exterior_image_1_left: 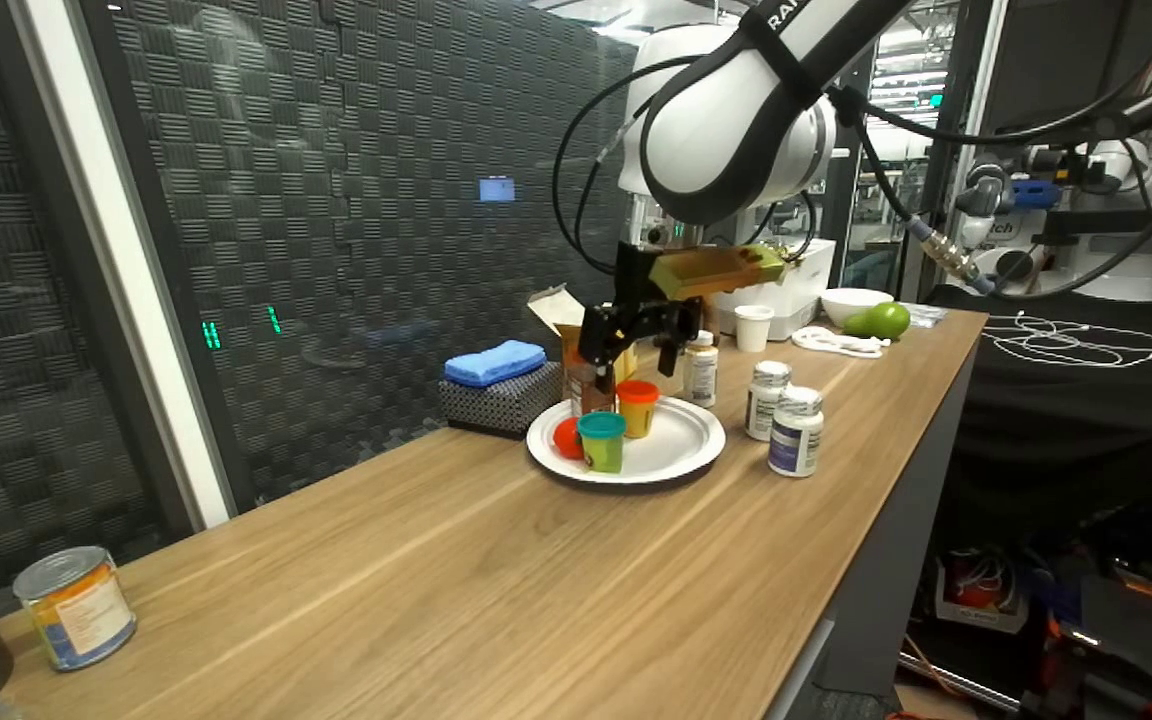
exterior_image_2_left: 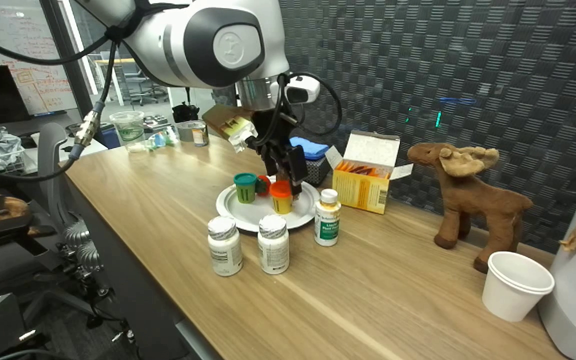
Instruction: Place the containers and orange toy on the white plate
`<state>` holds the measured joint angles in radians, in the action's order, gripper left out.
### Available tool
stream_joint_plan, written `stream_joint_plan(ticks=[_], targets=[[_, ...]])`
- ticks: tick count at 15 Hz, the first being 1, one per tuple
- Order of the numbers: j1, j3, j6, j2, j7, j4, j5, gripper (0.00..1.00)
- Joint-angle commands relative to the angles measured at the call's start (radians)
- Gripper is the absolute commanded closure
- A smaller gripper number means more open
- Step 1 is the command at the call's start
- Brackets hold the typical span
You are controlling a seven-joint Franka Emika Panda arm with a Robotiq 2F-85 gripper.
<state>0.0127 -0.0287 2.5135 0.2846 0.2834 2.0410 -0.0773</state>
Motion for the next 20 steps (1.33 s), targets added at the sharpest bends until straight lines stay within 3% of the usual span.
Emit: stream_joint_plan(ticks=[1, 4, 7, 12, 16, 20], targets=[[0.025, -0.016, -0.008, -0.078, 0.021, 0.036, -0.019, 0.00], [0.067, -0.041, -0.037, -0.192, 0.170, 0.110, -0.126, 0.00], [0.080, -0.019, -0.100, -0.330, 0.362, 0.199, -0.212, 0.00], [0.035, 0.060, -0.170, -0.517, 0.594, 0.362, -0.184, 0.00], [-0.011, 0.083, -0.144, -0.581, 0.691, 0.461, -0.161, 0.00], [-0.062, 0.063, -0.129, -0.601, 0.681, 0.516, -0.144, 0.00]])
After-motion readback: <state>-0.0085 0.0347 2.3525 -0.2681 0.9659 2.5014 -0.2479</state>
